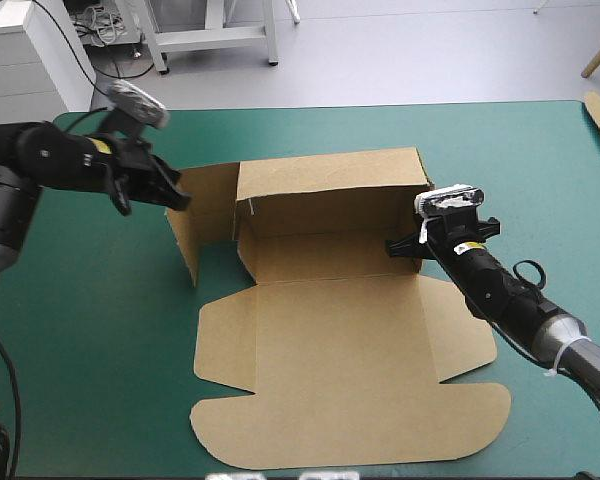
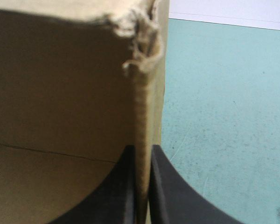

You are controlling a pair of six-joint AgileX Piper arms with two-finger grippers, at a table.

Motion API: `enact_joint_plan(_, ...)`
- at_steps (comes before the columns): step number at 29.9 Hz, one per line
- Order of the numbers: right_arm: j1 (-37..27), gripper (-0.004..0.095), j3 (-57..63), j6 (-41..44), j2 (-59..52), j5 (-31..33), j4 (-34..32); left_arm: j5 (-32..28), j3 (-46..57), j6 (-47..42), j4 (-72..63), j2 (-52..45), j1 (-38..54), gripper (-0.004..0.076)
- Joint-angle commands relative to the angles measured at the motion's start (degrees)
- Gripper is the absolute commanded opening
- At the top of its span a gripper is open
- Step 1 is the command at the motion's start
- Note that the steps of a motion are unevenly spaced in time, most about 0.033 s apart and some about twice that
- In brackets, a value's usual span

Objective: Fold the box

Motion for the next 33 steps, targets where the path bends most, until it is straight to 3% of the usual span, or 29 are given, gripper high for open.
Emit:
enact_joint_plan(1,-0.2,-0.0006,-2.0,0.0,-1.7,-2.5,-0.5,-1.0,-0.6,-3.8,-13.8,-1.7,13.7,0.0004)
enact_joint_plan(9,-0.2,-0.0006,-2.0,0.0,-1.7,-2.5,-0.5,-2.7,11.8,-3.8,-32.0,-1.8,36.7,0.0004)
enact_joint_plan(15,-0.2,-0.0006,-2.0,0.3,-1.7,-1.9,-0.4,-8.5,21.0,-3.9,-36.2,-2.0,41.0,0.0004)
enact_joint_plan(20,-0.3,-0.0006,-2.7,2.5,-1.7,2.2,-0.4,-11.3,25.2,-3.8,-36.2,-2.0,41.0,0.0004)
enact_joint_plan(24,-2.9,-0.0006,-8.4,5.1,-1.6,12.5,-0.6,-12.6,25.7,-3.8,-35.7,-2.0,41.0,0.0004)
enact_joint_plan(27,-6.5,-0.0005,-15.3,9.8,-0.7,23.9,-2.3,-13.0,25.7,-3.8,-35.8,-2.0,41.0,0.0003)
enact_joint_plan(33,-9.6,-0.0006,-31.7,32.9,4.8,51.5,-21.1,-14.2,25.7,-3.8,-35.8,-2.0,41.0,0.0004)
